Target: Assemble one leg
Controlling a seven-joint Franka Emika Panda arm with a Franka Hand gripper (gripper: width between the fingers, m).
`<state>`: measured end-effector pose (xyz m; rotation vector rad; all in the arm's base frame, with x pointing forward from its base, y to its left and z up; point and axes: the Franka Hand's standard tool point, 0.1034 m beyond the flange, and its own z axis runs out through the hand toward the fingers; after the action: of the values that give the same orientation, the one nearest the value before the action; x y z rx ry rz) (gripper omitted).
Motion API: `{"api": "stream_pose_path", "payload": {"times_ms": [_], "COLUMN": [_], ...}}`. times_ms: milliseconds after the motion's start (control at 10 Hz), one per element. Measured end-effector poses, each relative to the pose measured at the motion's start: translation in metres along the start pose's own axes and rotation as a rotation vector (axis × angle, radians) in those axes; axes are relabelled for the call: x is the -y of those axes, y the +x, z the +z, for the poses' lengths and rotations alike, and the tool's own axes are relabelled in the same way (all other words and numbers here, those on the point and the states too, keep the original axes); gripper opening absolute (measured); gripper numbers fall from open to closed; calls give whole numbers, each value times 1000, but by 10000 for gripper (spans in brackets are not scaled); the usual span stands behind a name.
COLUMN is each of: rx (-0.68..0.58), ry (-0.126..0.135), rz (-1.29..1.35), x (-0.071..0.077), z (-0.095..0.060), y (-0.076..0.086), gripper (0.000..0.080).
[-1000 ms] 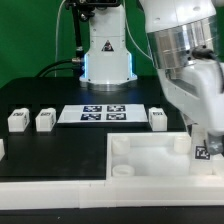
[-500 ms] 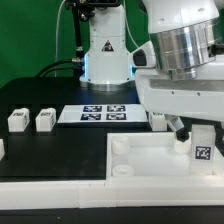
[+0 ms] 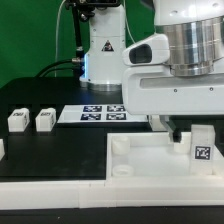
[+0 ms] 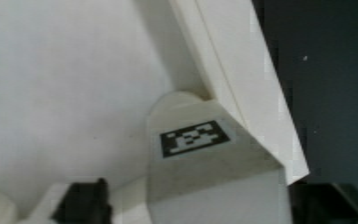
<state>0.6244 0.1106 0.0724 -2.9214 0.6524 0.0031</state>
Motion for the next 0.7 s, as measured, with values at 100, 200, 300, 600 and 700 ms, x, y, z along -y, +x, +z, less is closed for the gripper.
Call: {"api": "stream_pose_path", "payload": {"times_ms": [100,200,300,600,700], "rx": [1,1,2,23,43], "ry": [2,1,2,12,35], "rz": [89,195,270,821,1051], "x": [0,1,0,3,5], "z": [0,0,0,0,0], "y": [0,0,-1,-2,-2], "gripper": [352,294,294,294,294]}}
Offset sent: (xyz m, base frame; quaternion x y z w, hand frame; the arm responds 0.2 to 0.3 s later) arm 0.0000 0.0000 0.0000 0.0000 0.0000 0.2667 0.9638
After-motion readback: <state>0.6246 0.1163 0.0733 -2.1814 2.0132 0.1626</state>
